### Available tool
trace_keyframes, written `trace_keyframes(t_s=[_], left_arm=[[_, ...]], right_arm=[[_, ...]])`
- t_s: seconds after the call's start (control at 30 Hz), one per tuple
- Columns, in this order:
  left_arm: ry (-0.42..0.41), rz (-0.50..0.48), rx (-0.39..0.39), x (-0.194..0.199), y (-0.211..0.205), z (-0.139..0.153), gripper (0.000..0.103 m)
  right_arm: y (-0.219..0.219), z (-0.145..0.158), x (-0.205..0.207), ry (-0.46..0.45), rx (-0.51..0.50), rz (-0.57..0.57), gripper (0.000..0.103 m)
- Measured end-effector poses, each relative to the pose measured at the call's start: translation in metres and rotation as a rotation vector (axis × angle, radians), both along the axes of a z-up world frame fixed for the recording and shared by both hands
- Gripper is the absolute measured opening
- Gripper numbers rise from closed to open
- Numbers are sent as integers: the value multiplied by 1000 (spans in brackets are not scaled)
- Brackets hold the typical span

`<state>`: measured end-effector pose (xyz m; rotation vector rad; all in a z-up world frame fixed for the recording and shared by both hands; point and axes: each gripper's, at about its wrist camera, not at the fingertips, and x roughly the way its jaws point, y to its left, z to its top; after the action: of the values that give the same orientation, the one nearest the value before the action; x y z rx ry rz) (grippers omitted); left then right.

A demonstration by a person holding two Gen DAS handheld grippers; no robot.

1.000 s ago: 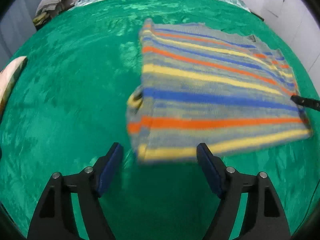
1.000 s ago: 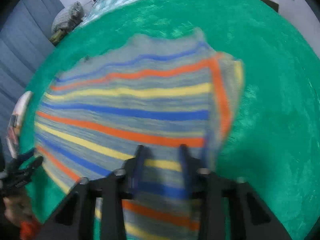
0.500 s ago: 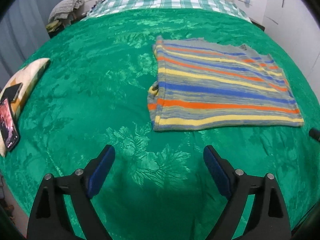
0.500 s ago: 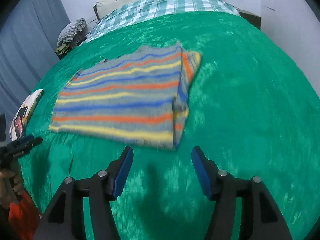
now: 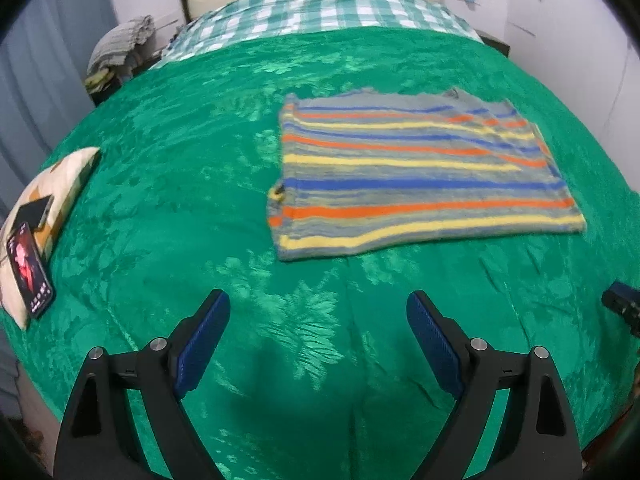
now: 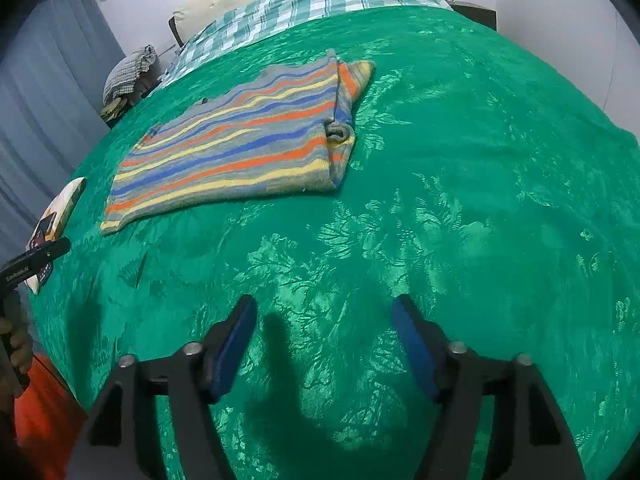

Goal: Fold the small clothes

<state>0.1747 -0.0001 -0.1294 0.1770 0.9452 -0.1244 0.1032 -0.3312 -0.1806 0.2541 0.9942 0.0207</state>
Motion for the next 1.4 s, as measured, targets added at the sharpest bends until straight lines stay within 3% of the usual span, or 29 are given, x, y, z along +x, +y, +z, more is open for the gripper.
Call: trace_keyframes(t_s=[0.13, 0.3, 0.37, 0.43, 0.5, 0.63, 0.7, 0.73, 0.8, 0.87, 0.9, 0.93, 1.03, 1.13, 1.27, 1.4], left_arm=[[27, -105, 4, -11, -37, -11, 91], [47, -373, 1, -25, -126, -25, 91], [27, -482, -9, -22, -168, -28, 91], [14, -561, -2, -13, -203, -32, 91], [16, -613, 2, -1, -233, -41, 91], [-1, -625, 31, 23, -264, -56, 91], [-22, -643, -9, 28, -269, -55, 82], [-27, -657, -18, 28, -269, -55, 71], [-37, -696, -41, 24, -272, -53, 47], [-47, -718, -63, 23, -275, -53, 11], [-59, -703, -72, 24, -274, -51, 11], [-57, -691, -105, 26, -268, -48, 9], [-63, -601, -254, 33, -234, -27, 8], [-105, -477, -383, 35, -172, 1, 8], [-127, -306, -498, 35, -87, 21, 8], [-119, -132, -545, 33, -7, 18, 8]], right_arm=[[-9, 3, 12, 5, 13, 11, 74], [-48, 15, 57, -10, 23, -3, 74], [-63, 20, 80, -11, 56, 6, 74], [-82, 21, 109, -8, 154, 25, 74], [-99, 14, 145, 43, 275, 48, 74], [-108, -2, 199, 108, 325, 102, 74], [-108, -10, 228, 122, 357, 125, 73], [-108, -12, 237, 126, 368, 129, 70], [-103, -17, 263, 129, 391, 128, 64], [-98, -20, 281, 131, 423, 119, 52], [-93, -20, 289, 140, 415, 123, 44], [-88, -19, 293, 150, 383, 121, 11], [-70, 1, 297, 135, 312, 116, 10], [-46, 33, 298, 78, 301, 160, 10], [22, 74, 314, 8, 319, 256, 10], [112, 81, 337, -1, 299, 370, 10]])
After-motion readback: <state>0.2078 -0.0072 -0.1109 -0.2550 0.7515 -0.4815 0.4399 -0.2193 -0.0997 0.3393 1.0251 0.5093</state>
